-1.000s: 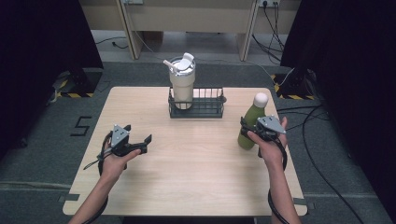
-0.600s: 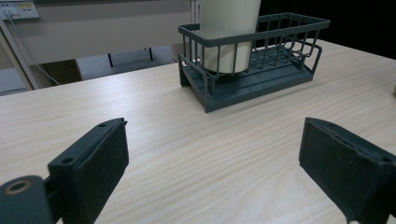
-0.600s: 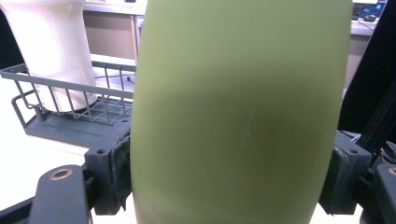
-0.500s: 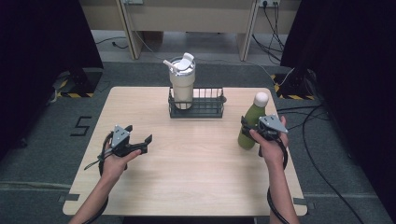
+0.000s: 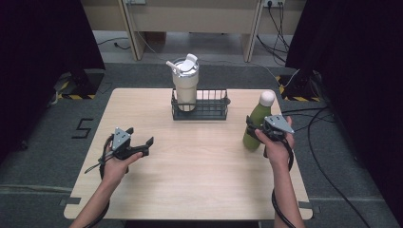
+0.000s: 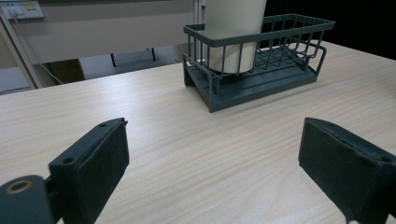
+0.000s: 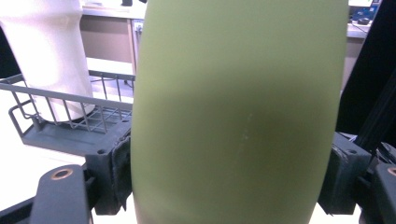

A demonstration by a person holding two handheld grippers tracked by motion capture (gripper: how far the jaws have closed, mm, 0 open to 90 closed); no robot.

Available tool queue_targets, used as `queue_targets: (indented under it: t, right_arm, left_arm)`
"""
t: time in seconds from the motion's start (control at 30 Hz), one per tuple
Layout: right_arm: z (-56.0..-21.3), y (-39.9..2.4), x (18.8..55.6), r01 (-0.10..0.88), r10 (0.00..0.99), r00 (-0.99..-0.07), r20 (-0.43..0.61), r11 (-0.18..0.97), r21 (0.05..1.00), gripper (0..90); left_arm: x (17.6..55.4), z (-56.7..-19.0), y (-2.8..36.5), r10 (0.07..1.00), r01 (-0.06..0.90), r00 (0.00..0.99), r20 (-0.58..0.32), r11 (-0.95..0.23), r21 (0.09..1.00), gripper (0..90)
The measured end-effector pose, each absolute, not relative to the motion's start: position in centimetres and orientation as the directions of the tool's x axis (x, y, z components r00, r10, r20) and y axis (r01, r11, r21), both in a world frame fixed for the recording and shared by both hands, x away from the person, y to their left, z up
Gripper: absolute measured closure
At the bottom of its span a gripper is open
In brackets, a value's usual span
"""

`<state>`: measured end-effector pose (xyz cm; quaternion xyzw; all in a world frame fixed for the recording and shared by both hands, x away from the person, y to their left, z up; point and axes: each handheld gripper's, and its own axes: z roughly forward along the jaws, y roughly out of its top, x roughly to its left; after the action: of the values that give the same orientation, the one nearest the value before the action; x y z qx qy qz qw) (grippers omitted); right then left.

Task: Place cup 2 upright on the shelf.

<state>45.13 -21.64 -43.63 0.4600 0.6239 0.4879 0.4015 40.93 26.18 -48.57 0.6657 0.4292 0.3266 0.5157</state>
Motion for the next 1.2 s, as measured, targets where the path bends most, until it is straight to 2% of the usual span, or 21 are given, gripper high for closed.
queue_targets:
  t: [1.2]
  right_arm:
    - [-40.8,-20.0,46.3,0.145,0.960,-0.277,-0.034,0.076,0.986,22.1]
  left_arm:
    - [40.6,-48.7,26.5,0.913,0.236,0.408,-0.014,-0.090,0.968,8.2]
